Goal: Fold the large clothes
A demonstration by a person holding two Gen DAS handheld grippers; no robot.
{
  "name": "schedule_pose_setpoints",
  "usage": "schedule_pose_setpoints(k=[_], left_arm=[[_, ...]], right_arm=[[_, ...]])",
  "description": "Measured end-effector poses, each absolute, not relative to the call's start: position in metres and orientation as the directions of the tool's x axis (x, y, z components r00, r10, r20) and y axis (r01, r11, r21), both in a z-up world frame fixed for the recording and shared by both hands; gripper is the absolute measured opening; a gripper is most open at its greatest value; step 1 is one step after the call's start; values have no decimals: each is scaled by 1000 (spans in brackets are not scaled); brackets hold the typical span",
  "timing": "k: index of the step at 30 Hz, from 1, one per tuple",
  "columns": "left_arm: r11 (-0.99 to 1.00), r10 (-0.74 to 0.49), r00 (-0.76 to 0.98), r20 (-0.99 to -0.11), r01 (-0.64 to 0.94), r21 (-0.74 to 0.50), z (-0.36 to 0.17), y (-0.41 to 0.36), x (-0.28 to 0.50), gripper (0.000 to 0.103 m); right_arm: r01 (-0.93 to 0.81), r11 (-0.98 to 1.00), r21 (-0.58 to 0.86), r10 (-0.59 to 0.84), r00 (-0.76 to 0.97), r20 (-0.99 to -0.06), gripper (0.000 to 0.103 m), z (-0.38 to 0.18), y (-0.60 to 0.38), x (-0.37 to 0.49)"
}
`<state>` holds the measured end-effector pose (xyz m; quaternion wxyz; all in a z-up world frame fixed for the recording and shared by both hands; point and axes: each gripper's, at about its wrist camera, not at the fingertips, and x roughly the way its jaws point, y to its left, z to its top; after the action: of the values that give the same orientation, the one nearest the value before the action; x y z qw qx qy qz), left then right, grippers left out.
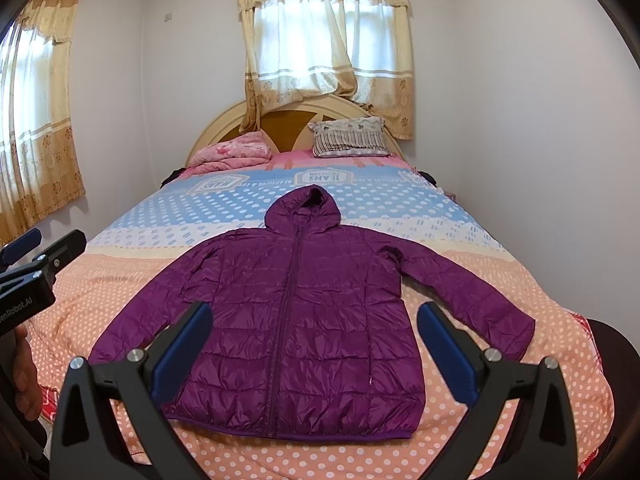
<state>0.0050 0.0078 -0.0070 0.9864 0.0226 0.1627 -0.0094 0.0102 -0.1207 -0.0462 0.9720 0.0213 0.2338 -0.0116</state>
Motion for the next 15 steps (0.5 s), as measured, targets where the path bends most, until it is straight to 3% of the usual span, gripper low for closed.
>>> schedule_pose_setpoints(k=[15], left_arm=[[999, -10, 948, -319, 25, 42, -9, 10, 7, 102]], right_arm=[[29, 999, 37, -9, 883, -469, 103, -51, -122, 12]])
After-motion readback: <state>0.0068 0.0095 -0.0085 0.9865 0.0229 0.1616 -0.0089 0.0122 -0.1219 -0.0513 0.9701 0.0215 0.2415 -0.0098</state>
